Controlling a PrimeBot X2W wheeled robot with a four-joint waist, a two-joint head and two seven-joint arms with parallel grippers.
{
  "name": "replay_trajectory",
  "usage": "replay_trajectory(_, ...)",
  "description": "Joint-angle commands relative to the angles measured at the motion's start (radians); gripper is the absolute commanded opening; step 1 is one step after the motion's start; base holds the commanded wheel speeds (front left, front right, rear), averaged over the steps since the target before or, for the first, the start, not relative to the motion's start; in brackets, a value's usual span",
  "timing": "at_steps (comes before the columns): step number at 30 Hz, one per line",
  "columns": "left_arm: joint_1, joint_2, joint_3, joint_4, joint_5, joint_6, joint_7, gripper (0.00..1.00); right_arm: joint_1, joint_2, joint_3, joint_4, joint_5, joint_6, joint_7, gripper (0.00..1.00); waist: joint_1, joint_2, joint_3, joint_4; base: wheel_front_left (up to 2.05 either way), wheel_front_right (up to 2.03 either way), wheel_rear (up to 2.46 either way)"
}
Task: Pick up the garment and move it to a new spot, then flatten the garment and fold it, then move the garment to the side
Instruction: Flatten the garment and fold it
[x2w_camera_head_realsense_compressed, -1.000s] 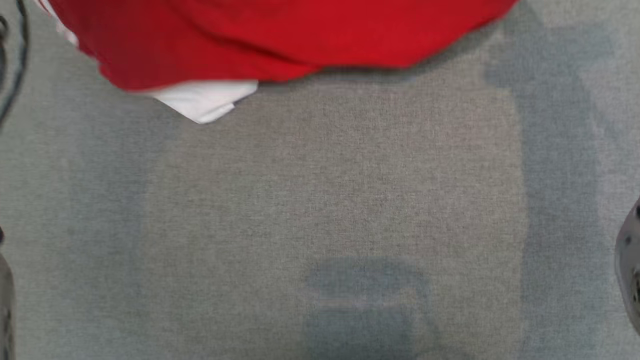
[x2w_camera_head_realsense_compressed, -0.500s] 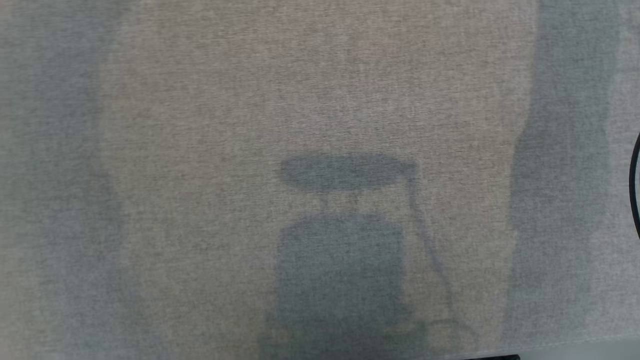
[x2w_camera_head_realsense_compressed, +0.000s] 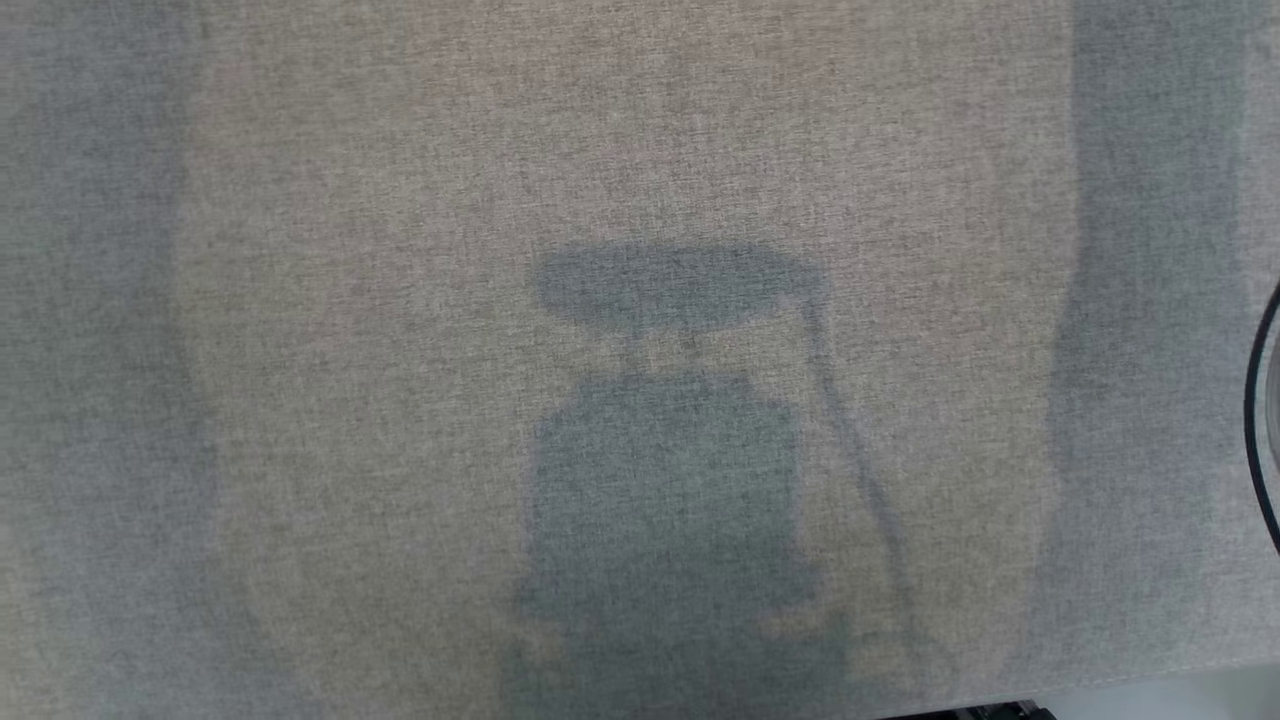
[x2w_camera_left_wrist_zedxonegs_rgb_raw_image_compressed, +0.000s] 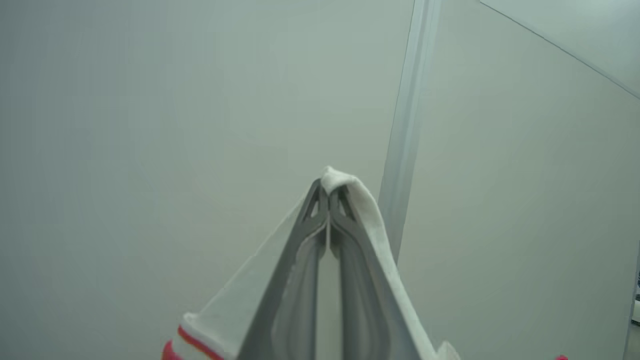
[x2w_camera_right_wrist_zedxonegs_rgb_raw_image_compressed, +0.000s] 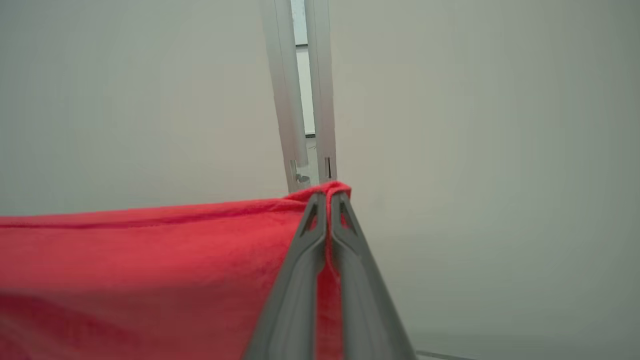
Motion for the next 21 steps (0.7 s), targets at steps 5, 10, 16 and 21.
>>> replay_trajectory(5, 0.247, 0.000, 0.034, -0.111, 0.006, -0.003, -0.007, 0.00, 0.166, -0.087, 0.087, -0.052, 0.066, -0.001, 0.050, 0.00, -0.0002, -0.0001, -0.039, 0.029, 0.00, 0.00, 0.00)
replay_trajectory(10, 0.520, -0.068, 0.101, -0.235, 0.031, 0.005, -0.007, 0.00, 0.360, -0.168, 0.137, -0.180, 0.144, 0.000, 0.162, 0.00, -0.0002, -0.0001, -0.130, 0.057, 0.00, 0.00, 0.00)
replay_trajectory(16, 0.816, -0.138, 0.150, -0.327, 0.019, 0.033, -0.007, 0.00, 0.597, -0.227, 0.118, -0.353, 0.191, -0.001, 0.299, 0.00, -0.0002, -0.0001, -0.240, 0.078, 0.00, 0.00, 0.00)
replay_trajectory(21, 1.057, -0.196, 0.164, -0.351, 0.053, 0.062, -0.007, 0.00, 0.837, -0.218, 0.052, -0.506, 0.168, -0.001, 0.440, 0.00, -0.0002, -0.0001, -0.334, 0.098, 0.00, 0.00, 0.00)
